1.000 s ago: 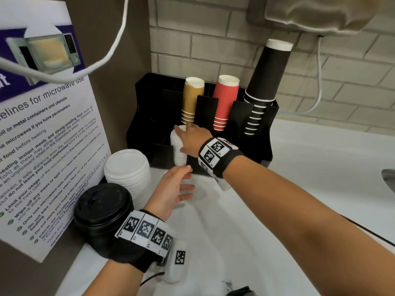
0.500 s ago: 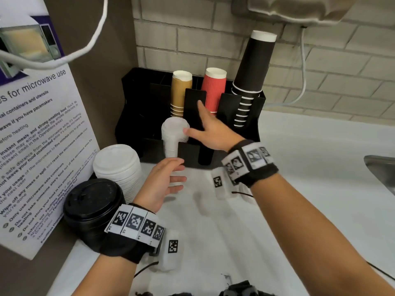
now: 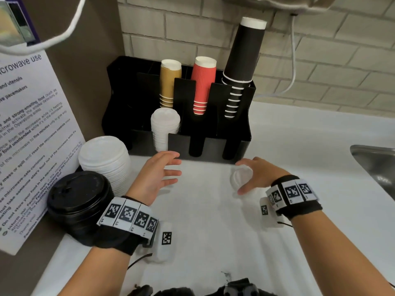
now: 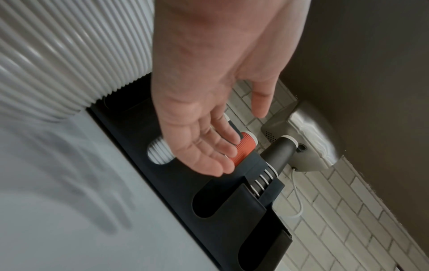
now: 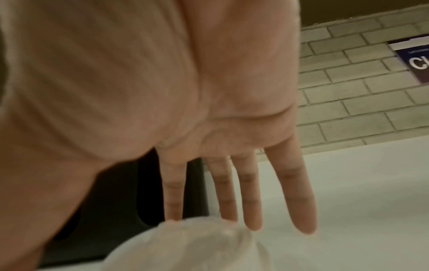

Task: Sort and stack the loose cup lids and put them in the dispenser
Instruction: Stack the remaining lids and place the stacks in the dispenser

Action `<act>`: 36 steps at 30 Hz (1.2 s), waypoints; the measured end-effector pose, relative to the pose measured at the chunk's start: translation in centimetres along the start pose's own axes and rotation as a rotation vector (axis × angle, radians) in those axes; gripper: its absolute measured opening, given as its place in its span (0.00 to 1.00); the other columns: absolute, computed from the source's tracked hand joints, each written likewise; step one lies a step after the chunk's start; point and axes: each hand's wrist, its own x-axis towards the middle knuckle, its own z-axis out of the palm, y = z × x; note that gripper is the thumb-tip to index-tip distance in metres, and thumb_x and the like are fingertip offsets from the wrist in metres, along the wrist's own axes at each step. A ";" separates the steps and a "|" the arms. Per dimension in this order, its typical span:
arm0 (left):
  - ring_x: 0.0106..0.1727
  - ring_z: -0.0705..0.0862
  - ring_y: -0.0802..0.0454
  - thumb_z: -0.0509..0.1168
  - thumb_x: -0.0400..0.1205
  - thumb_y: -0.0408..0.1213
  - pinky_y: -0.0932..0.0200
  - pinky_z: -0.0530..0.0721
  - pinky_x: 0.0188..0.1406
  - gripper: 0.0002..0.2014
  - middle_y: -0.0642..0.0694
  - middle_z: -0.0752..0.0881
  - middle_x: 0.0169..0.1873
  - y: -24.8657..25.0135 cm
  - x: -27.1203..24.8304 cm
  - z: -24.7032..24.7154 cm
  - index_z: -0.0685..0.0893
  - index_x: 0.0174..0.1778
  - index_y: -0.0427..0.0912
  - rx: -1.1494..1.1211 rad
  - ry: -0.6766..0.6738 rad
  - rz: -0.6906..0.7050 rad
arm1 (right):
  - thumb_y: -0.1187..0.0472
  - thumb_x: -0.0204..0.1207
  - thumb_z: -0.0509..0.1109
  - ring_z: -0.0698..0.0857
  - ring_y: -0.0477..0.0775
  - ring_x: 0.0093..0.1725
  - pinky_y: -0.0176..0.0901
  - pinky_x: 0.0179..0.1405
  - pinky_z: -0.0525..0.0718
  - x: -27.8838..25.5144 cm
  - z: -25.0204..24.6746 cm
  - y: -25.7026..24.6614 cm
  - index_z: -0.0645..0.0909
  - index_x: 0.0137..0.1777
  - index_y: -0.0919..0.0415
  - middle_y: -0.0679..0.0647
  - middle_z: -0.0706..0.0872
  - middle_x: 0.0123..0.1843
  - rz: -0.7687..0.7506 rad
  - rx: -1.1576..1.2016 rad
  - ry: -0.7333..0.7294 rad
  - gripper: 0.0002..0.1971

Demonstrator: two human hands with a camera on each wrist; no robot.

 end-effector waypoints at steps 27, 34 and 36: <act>0.66 0.83 0.54 0.82 0.63 0.39 0.59 0.87 0.49 0.39 0.59 0.81 0.67 0.5 -2.5 2.3 0.78 0.70 0.64 0.096 -0.335 0.509 | 0.63 0.65 0.81 0.82 0.53 0.66 0.58 0.70 0.79 -5.9 -1.6 -8.9 0.75 0.72 0.54 0.55 0.84 0.65 -0.725 0.805 0.080 0.34; 0.66 0.83 0.51 0.86 0.61 0.37 0.55 0.88 0.49 0.41 0.57 0.81 0.66 0.9 -2.5 2.3 0.77 0.70 0.59 0.067 -0.276 0.530 | 0.65 0.63 0.83 0.83 0.52 0.65 0.52 0.69 0.80 -5.6 -1.7 -9.5 0.76 0.72 0.54 0.53 0.84 0.65 -0.750 0.831 0.127 0.35; 0.66 0.83 0.52 0.86 0.59 0.39 0.55 0.89 0.49 0.43 0.57 0.81 0.67 1.0 -2.4 2.3 0.77 0.70 0.61 0.082 -0.272 0.531 | 0.64 0.62 0.83 0.84 0.52 0.65 0.49 0.68 0.81 -5.5 -1.8 -9.5 0.76 0.72 0.54 0.53 0.85 0.64 -0.752 0.841 0.130 0.36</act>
